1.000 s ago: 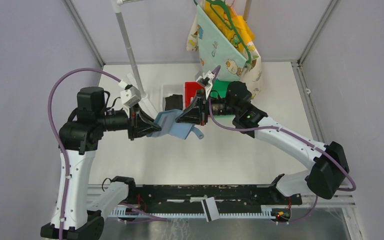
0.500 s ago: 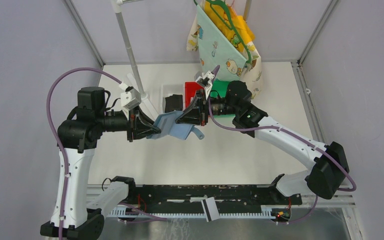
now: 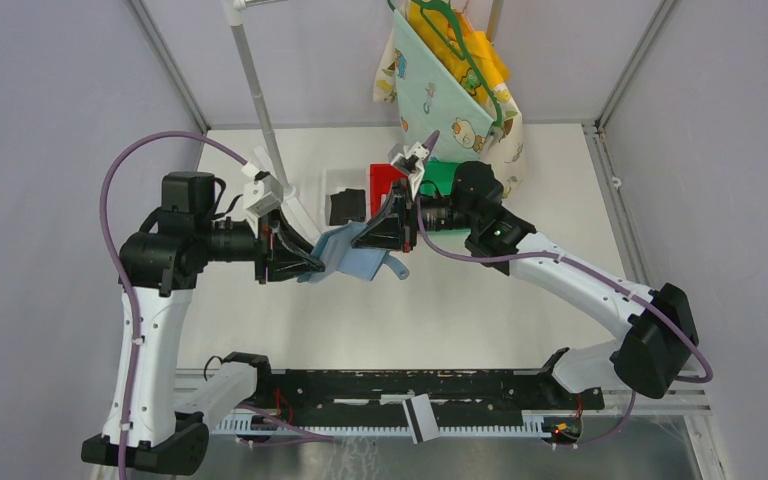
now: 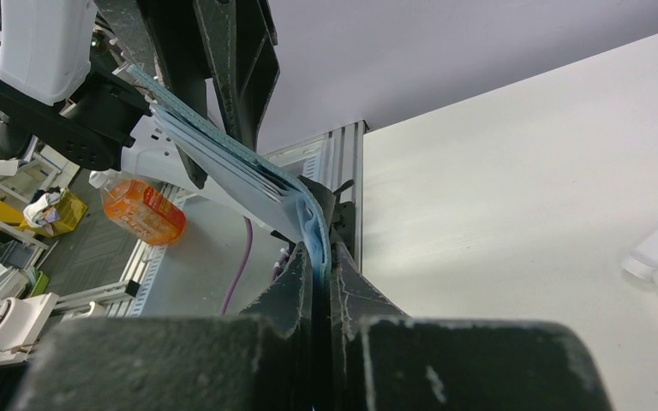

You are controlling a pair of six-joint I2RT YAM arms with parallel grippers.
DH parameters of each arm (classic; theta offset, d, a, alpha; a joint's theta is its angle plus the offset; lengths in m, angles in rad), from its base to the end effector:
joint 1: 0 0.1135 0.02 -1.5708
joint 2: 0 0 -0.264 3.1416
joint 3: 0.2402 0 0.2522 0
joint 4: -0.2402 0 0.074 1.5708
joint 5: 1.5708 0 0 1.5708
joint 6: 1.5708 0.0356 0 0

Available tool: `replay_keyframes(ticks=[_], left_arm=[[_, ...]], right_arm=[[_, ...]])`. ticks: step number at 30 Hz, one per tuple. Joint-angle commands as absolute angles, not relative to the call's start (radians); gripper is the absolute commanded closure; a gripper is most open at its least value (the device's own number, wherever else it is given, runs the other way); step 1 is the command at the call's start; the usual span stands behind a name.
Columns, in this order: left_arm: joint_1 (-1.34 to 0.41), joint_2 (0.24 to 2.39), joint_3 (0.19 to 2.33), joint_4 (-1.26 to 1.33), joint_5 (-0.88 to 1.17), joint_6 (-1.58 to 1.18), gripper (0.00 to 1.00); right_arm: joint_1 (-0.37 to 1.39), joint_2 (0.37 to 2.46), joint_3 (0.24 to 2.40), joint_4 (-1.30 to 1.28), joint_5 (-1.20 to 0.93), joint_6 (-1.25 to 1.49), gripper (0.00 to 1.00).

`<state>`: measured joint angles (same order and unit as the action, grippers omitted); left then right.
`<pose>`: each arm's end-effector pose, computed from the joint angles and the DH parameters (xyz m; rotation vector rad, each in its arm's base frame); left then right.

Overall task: Take the credit cards out of the card holder
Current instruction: Remove the credit card from the card holder.

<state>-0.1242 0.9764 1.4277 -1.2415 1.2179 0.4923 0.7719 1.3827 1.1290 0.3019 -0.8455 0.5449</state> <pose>0.1220 -0.0489 0.4317 1.1050 1.6587 -1.1692 0.2110 0.2425 0.3741 -0.9494 1.5327 1.6270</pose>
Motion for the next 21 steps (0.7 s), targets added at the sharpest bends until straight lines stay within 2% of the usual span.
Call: replay_keyframes(ticks=[1, 5, 9, 15, 17, 20, 21], left_arm=[[-0.126, 0.956, 1.417, -1.139, 1.234, 0.373, 0.68], [-0.126, 0.912, 1.375, -0.980, 1.158, 0.242, 0.68], [-0.126, 0.887, 1.365, -0.955, 1.228, 0.210, 0.66], [-0.127, 0.890, 1.364, -0.955, 1.215, 0.185, 0.51], [-0.126, 0.886, 1.364, -0.951, 1.163, 0.186, 0.52], [-0.127, 0.875, 1.344, -0.903, 1.052, 0.156, 0.58], [-0.126, 0.870, 1.331, -0.881, 1.020, 0.137, 0.56]], right_arm=[[0.765, 1.337, 1.151, 0.389, -0.833, 0.544, 1.00], [0.765, 1.329, 1.137, 0.405, -0.841, 0.543, 1.00], [0.765, 1.331, 1.133, 0.404, -0.840, 0.543, 1.00], [0.765, 1.333, 1.134, 0.410, -0.842, 0.552, 1.00], [0.765, 1.331, 1.135, 0.410, -0.842, 0.553, 1.00], [0.765, 1.329, 1.135, 0.420, -0.844, 0.563, 1.00], [0.765, 1.330, 1.136, 0.425, -0.841, 0.570, 1.00]])
